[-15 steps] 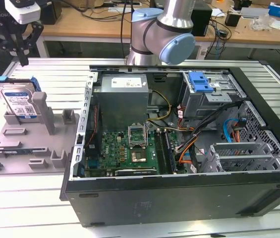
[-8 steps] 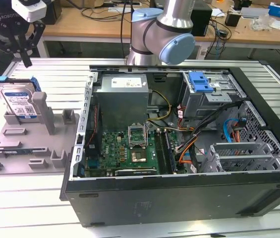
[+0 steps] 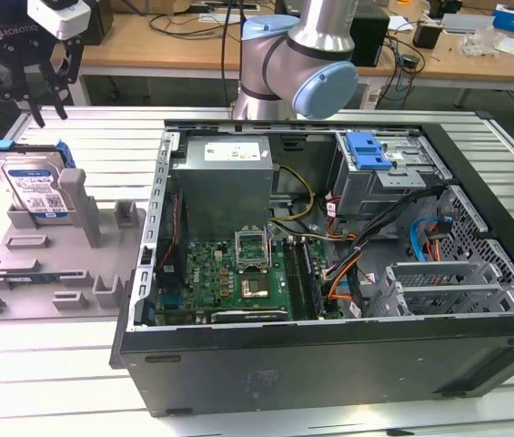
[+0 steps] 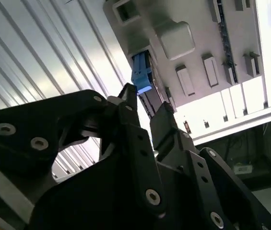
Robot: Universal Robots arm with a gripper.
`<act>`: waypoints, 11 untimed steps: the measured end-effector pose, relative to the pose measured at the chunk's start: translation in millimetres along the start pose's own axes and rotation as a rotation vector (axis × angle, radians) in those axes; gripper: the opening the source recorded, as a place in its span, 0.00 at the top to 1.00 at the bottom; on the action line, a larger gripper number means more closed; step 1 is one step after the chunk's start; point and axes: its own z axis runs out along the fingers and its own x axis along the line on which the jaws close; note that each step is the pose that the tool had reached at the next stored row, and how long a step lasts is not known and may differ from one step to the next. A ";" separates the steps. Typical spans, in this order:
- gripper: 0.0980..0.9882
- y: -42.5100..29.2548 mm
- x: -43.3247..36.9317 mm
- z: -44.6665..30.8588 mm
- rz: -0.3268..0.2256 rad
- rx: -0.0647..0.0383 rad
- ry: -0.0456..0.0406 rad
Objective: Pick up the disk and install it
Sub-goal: 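Pick up the disk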
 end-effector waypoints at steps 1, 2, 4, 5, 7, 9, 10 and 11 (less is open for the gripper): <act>0.64 0.0 0.0 0.2 -0.019 0.000 0.0003; 0.64 0.0 0.0 0.5 -0.033 0.000 0.0005; 0.57 -0.1 0.0 0.9 -0.060 0.000 0.0010; 0.57 -0.1 0.0 1.1 -0.075 0.000 0.0007; 0.57 -0.1 0.0 1.9 -0.112 0.004 -0.0029; 0.57 -0.1 0.0 3.3 -0.196 0.006 -0.0053; 0.57 0.0 0.0 3.8 -0.236 0.006 -0.0048; 0.57 0.0 0.0 4.4 -0.270 0.005 -0.0044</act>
